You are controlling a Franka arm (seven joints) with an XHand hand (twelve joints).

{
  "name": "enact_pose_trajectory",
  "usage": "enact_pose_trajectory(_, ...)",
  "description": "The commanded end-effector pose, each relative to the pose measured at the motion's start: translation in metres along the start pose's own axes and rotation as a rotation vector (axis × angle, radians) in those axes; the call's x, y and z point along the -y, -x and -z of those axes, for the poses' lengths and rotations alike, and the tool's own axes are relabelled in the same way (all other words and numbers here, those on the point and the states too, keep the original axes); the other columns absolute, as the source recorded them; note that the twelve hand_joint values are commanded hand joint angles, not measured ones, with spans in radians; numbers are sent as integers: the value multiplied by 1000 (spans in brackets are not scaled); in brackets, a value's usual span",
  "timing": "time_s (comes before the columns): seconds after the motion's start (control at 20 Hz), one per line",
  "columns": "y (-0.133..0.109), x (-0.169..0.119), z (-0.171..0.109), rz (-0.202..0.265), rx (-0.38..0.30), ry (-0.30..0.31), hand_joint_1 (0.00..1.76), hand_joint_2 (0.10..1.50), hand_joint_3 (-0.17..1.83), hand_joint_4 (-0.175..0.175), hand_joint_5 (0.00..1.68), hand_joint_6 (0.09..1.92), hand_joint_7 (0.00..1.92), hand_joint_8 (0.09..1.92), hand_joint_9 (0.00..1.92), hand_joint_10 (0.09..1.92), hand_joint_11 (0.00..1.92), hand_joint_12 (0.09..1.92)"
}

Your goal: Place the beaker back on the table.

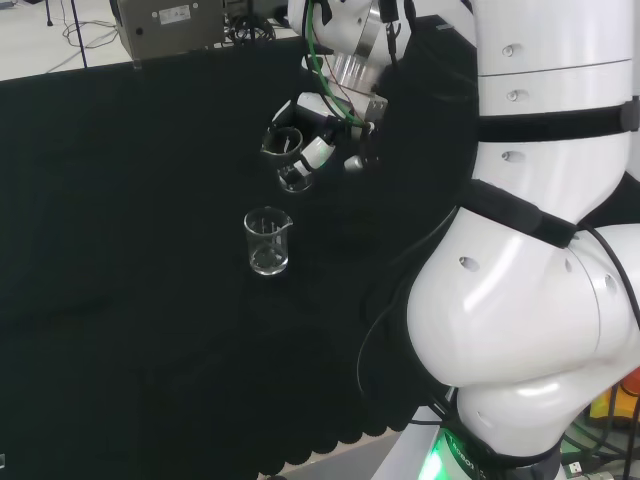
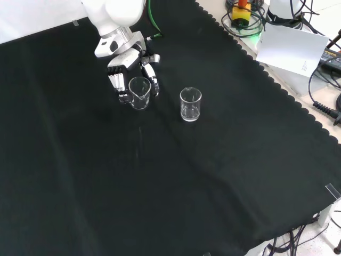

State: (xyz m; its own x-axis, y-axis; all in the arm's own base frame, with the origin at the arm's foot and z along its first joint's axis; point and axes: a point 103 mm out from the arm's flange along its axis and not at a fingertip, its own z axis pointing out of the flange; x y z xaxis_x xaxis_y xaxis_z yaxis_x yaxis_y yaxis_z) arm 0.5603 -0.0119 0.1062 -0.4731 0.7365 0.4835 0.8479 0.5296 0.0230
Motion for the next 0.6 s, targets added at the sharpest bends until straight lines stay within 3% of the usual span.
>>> enact_pose_trajectory(0.05, 10, -2, -10, -17, -21, 5, 1322, 684, 531, -175, 1362, 430, 1418, 389, 1718, 110, 1394, 644)
enact_pose_trajectory(0.35, 18, -2, -22, -28, -46, 11, 1319, 700, 518, -175, 1335, 477, 1387, 445, 1711, 92, 1369, 652)
enact_pose_trajectory(0.6, 12, -20, -40, -35, -65, 13, 1318, 710, 506, -175, 1320, 502, 1373, 468, 1706, 87, 1359, 656)
